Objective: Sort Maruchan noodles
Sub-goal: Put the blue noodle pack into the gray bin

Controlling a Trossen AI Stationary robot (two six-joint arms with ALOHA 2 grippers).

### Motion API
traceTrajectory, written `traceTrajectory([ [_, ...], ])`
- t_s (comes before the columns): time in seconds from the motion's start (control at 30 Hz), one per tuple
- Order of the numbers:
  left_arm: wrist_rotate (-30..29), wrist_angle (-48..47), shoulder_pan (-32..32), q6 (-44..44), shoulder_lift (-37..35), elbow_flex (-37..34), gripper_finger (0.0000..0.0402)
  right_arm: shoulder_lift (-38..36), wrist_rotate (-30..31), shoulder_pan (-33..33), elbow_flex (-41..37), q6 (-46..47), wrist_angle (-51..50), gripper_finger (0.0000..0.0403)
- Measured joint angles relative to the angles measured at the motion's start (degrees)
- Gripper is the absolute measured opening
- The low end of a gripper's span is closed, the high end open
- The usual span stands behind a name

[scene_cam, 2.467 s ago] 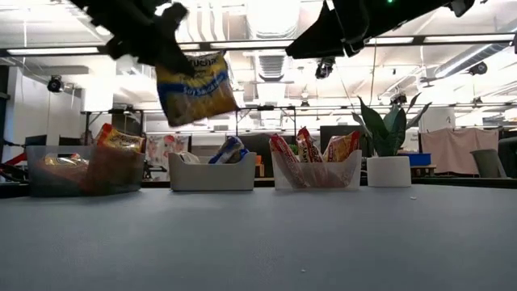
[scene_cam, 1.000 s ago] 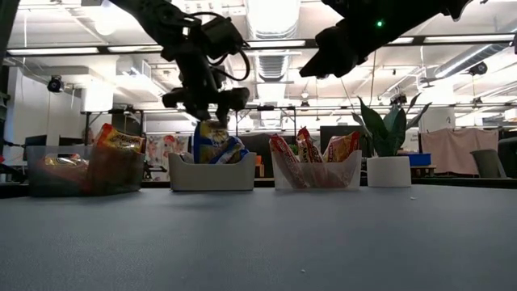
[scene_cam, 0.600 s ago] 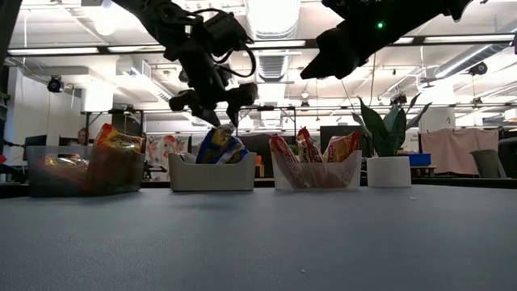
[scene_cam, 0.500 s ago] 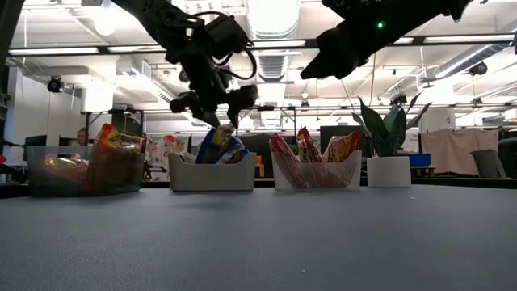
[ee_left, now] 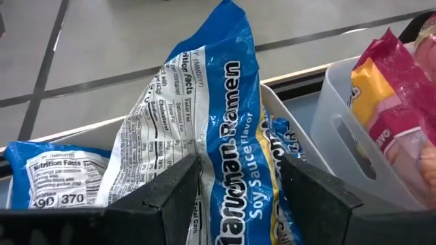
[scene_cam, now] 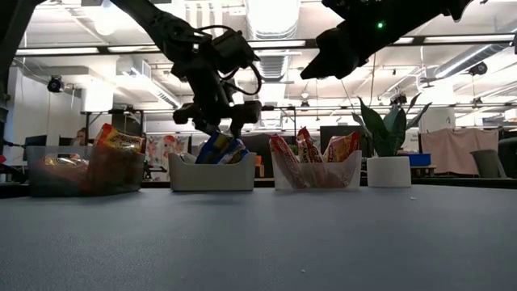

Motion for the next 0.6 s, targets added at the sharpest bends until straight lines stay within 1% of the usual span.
traceTrajectory([
  [0.2,-0.8,-0.4,0.0,2.8,-1.1,0.0,0.0193,0.0,0.0,0.0,0.0,0.0,0.0,0.0187],
  [0.6,-1.8,-0.3,0.9,1.8,0.1,-1.6,0.0193,0.0,-0.1,0.0,0.0,0.6,-0.2,0.0187],
])
